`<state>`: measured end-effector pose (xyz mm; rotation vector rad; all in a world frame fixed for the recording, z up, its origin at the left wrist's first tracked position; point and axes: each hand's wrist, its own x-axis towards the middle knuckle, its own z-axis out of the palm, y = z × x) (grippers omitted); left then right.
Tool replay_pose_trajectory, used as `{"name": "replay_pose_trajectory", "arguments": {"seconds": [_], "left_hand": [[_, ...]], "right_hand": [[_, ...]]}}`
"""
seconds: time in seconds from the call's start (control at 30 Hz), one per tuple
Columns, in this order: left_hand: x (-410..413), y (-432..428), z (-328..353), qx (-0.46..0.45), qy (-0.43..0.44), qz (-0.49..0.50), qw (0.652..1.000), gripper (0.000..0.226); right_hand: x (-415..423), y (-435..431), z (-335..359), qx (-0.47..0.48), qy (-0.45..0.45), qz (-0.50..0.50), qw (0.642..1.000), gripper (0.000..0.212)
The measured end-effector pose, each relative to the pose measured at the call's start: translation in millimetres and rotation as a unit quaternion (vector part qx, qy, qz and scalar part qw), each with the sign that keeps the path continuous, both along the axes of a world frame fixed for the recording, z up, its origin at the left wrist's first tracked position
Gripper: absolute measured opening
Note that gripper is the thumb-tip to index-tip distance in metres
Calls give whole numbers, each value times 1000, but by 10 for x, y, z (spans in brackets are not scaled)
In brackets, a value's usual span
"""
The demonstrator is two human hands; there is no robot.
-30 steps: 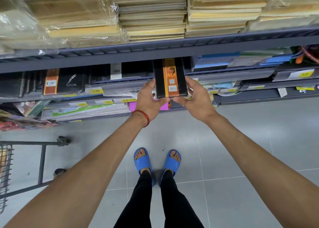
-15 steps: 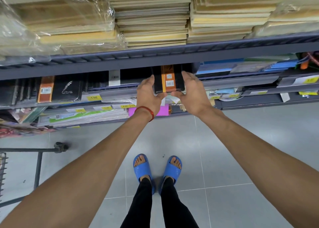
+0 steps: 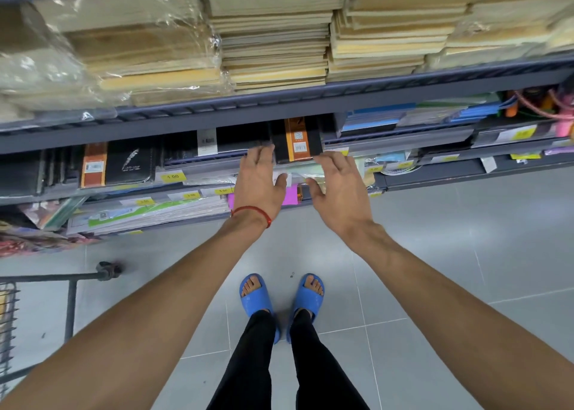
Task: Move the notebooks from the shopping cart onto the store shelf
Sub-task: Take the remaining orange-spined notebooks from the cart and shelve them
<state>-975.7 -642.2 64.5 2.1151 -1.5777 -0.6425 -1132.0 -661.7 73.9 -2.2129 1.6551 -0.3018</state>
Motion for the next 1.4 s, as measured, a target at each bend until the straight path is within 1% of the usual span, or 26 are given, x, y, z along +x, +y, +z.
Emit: {"name": "replay_pose_trajectory", "arguments": {"seconds": [0.13, 0.27, 0.4, 0.47, 0.57, 0.67, 0.87, 1.03, 1.2, 1.4], "left_hand": [[116, 338, 253, -28, -71, -70, 995, 50], [274, 724, 524, -11, -154, -122, 980, 43], [440, 1137, 731, 10, -233, -138, 962, 44], [508, 1355, 807, 18, -255, -137, 957, 47], [572, 1765, 919, 39, -271, -120, 954, 53], [608, 2193, 1059, 51, -291, -87, 951, 55], [697, 3134, 1318, 40, -303, 20, 952, 48], [914, 3906, 1428, 55, -304, 99, 946, 50], [1412, 4551, 1502, 59, -303, 152, 939, 52], [2283, 5303, 1501, 53, -310, 166, 935, 49]], "right_hand": [[48, 338, 264, -17, 66, 6, 998, 40], [129, 665, 538, -26, 96, 17, 995, 41], [224, 978, 761, -30, 126, 57, 990, 43], [270, 1130, 868, -45, 129, 83, 987, 44], [335, 1385, 1024, -81, 120, 116, 983, 43], [414, 1664, 1149, -89, 121, 153, 977, 45], [681, 2309, 1282, -99, 122, 233, 960, 48], [1007, 2879, 1401, -110, 99, 286, 947, 48], [1538, 3381, 1429, -115, 86, 317, 938, 49], [2345, 4030, 1424, -125, 78, 316, 937, 45]]}}
